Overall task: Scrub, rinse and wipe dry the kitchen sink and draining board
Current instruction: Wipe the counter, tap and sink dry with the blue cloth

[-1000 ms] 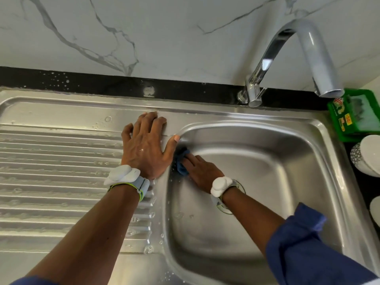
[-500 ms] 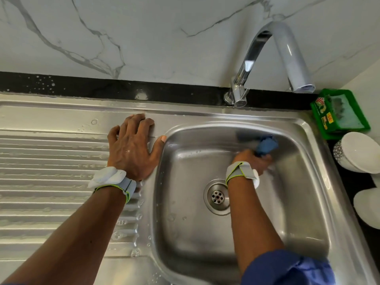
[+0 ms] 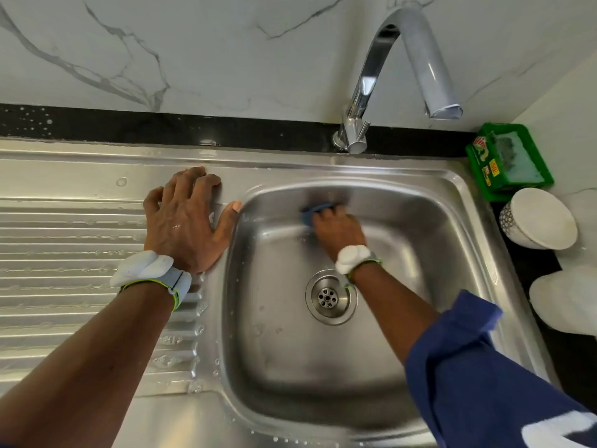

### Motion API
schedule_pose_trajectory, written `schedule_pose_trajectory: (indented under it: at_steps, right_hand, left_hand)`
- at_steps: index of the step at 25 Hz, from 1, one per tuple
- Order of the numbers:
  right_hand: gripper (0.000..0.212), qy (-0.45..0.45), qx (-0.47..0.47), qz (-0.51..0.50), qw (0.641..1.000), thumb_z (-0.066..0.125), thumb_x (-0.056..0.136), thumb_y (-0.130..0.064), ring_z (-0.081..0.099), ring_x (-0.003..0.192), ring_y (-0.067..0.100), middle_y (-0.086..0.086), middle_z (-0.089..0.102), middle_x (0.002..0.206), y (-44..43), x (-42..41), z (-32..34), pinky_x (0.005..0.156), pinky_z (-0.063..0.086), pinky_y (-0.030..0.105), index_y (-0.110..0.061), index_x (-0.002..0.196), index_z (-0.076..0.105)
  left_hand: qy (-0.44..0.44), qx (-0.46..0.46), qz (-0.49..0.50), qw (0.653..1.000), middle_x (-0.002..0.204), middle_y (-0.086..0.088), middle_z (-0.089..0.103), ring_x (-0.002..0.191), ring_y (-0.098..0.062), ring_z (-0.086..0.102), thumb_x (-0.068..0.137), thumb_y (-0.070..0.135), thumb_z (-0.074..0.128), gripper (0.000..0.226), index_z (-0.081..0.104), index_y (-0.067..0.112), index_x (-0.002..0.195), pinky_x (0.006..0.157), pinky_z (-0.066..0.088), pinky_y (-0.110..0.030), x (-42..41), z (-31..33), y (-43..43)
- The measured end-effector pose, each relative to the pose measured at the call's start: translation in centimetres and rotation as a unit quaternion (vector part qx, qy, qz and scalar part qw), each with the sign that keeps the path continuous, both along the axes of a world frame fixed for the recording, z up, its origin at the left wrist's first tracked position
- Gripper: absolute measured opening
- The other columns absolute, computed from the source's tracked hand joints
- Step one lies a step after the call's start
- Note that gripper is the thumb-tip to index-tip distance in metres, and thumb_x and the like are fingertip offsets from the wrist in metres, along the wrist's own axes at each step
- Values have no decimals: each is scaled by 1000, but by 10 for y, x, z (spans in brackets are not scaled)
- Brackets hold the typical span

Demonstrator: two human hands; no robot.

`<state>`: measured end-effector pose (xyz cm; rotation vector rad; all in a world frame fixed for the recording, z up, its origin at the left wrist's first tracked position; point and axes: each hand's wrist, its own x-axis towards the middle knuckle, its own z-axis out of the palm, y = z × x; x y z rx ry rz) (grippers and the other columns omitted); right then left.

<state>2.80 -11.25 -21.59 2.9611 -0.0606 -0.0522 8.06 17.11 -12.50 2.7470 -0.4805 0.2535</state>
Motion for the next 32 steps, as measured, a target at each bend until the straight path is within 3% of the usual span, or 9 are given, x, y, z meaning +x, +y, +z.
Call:
schedule_pose_trajectory:
  at_steps: [2,4,9,11,14,19,24,29,32]
  right_hand:
    - [36,123,-32,-170,977,42,96,-11,58,112,38,17,63,121,-63,-36,2,80,56,43,-6,124,64]
    - [35,120,-43,-247,961,48,96,-13,54,114,40,21,56,125,-84,-78,1,75,57,43,-3,127,60]
    - [52,91,-113,-2,989,56,78,-4,61,101,37,20,58,123,-72,-91,-11,56,57,37,-2,130,59]
    - [44,114,-133,-62,983,65,75,-6,60,101,36,18,59,116,-93,-87,-5,60,58,39,0,119,65]
    - [42,143,-32,-290,946,61,86,-9,50,114,41,24,47,128,-78,-105,-1,94,46,44,0,125,52]
    - [43,123,32,-228,965,64,74,-12,50,104,42,21,49,121,-58,-156,-2,81,44,48,-9,116,55]
    - [49,48,233,-406,882,55,87,-5,51,114,46,24,42,129,-34,-98,-17,95,44,44,-8,135,45]
    - [58,115,310,-41,943,66,81,-3,53,104,45,23,48,123,69,-47,-29,90,49,48,-8,138,54]
    - [95,227,251,260,904,91,52,-15,53,107,37,13,52,129,91,-90,-29,73,54,42,-16,139,53]
  left_hand:
    - [-3,-2,0,1000,145,0,50,137,-28,45,93,63,43,55,54,25,131,111,31,-52,1,1,-1]
    - [2,4,3,1000,146,0,50,137,-27,44,94,63,43,55,53,25,131,112,31,-53,0,0,-1]
    - [-1,11,-3,1000,147,0,49,137,-28,45,93,66,43,57,53,25,133,111,31,-52,2,-2,0]
    - [-3,7,-4,1000,147,-1,49,137,-28,44,93,66,42,58,53,25,133,112,31,-52,3,-2,1]
    - [1,3,-8,1000,148,-2,49,138,-29,44,93,66,45,58,54,25,133,112,30,-52,3,-2,3]
    - [1,5,-8,1000,147,-3,49,137,-30,45,92,63,52,57,52,24,134,111,31,-53,4,-2,2]
    - [4,14,-3,1000,148,-4,48,138,-31,43,91,62,50,60,50,24,137,113,30,-53,3,-1,3]
    - [11,14,1,1000,147,-1,48,138,-28,44,87,60,53,59,52,25,135,111,30,-51,2,2,-1]
    - [8,8,-2,1000,148,-1,48,138,-29,43,87,61,52,60,52,25,135,111,31,-52,5,3,0]
